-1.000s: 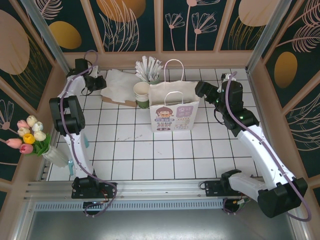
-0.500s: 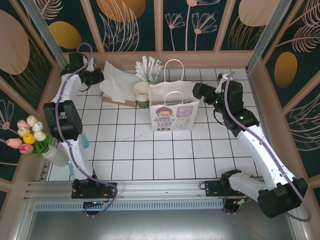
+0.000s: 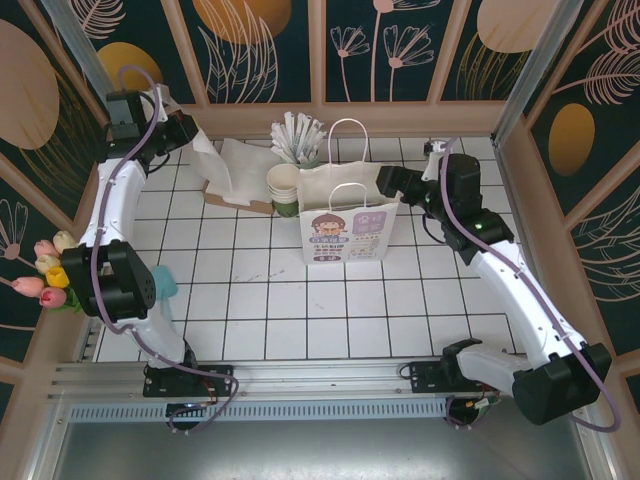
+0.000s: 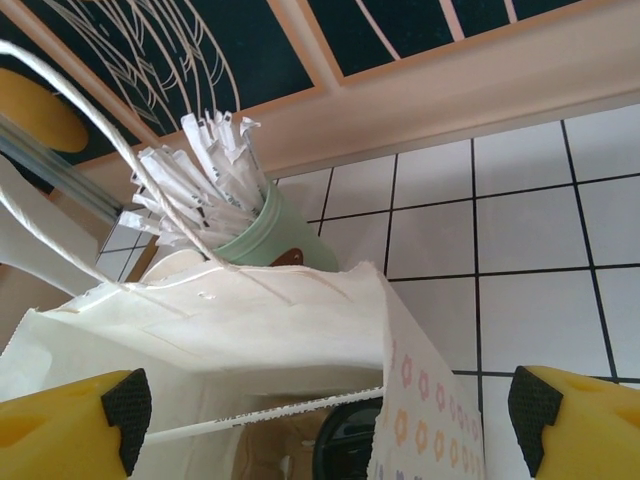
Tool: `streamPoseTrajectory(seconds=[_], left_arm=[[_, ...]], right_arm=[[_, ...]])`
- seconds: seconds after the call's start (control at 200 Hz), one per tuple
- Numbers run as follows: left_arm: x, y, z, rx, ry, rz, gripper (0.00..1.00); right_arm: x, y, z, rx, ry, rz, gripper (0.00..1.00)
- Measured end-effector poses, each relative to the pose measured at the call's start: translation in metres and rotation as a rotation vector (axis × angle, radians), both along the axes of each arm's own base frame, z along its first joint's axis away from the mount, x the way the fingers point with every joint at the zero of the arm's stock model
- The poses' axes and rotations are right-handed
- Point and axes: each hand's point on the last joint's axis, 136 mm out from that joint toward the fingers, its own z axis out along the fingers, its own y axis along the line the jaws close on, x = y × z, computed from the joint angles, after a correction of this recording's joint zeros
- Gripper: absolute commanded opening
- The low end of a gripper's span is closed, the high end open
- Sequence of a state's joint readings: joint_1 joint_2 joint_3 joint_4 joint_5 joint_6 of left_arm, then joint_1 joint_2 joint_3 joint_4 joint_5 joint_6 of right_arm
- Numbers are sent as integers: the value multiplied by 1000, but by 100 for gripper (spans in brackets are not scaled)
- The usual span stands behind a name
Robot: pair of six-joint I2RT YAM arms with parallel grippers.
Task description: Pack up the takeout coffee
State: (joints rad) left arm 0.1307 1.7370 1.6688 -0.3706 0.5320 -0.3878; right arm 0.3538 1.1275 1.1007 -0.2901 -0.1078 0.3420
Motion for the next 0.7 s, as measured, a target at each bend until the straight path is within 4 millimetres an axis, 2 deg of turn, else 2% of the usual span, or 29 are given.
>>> streamPoseTrajectory(seconds=[0.06, 0.13, 0.23, 0.305, 0.47, 0.585, 0.701], left_arm=[[-7, -2, 3, -26, 7, 6, 0], [-21, -4, 19, -54, -9, 18, 0], [-49, -9, 62, -100, -90, 42, 0], [-77, -15, 98, -141, -170, 50, 0], [-144, -47, 166, -214, -329, 19, 0], [-181, -65, 197, -267, -404, -20, 0], [-203, -76, 209, -323, -438, -40, 0]], right_arm=[[2, 2, -4, -4, 20, 0, 86], [7, 3, -9, -10, 49, -1, 82], [15, 7, -17, -31, 101, 2, 72], [19, 12, -22, -47, 134, 13, 65], [12, 28, -33, -60, 189, 75, 52], [3, 42, -31, -53, 203, 126, 50], [-2, 54, -28, -49, 205, 166, 53]])
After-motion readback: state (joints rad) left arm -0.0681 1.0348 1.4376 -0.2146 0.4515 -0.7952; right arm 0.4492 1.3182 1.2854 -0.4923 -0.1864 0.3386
